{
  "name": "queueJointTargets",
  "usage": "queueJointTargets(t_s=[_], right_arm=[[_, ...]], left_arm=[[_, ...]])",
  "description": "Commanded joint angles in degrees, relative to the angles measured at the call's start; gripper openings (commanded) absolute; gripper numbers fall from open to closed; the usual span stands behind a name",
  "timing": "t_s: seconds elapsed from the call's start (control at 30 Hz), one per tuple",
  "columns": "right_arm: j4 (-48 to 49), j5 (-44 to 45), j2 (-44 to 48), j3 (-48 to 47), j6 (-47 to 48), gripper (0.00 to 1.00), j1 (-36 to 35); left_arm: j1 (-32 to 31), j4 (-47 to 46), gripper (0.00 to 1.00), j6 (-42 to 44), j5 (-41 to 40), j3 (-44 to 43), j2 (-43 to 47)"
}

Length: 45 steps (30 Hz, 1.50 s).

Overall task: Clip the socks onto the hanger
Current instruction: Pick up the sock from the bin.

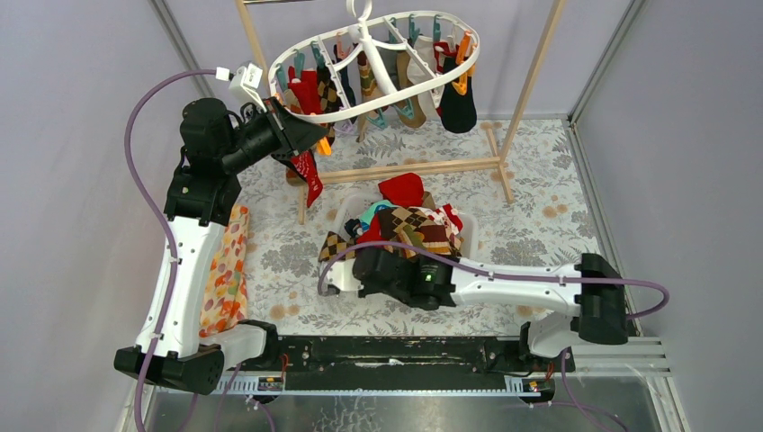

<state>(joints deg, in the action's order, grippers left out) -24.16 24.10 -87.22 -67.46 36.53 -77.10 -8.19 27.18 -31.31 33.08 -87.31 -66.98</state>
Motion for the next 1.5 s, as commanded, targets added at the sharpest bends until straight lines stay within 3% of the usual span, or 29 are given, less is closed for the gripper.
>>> queueJointTargets(t_s=[0.0,0.27,0.57,0.8,1.1,1.3,1.47], right_arm=[[10.3,-3.8,7.9,-3.5,-9.0,0.00,2.4],[28.3,-12.3,21.7,2.6,-28.9,0.00,9.6],[36.8,-25.9,26.5,7.3,-52.7,0.00,16.6],[41.3,-39.2,23.3,5.1,-67.0,0.00,21.8],[73.3,-56.2,12.8,11.2,-93.9,0.00,32.7],[88.6,-61.7,4.5,9.2,-106.1,0.00,35.0],[94.0,-62.1,0.9,8.2,-110.6,0.00,35.6]], left_arm=[[0.4,1.4,0.00,1.0,1.3,-1.2,0.3],[0.4,1.4,0.00,0.6,2.0,-1.7,0.3],[0.4,1.3,0.00,-0.2,3.2,-1.4,0.1],[0.4,0.7,0.00,-0.6,4.6,-1.2,0.3],[0.4,-1.8,0.00,-3.1,10.3,-0.6,-0.1],[0.5,-4.1,0.00,-4.3,14.0,0.5,0.0],[0.5,-5.0,0.00,-4.6,15.5,1.2,0.0]])
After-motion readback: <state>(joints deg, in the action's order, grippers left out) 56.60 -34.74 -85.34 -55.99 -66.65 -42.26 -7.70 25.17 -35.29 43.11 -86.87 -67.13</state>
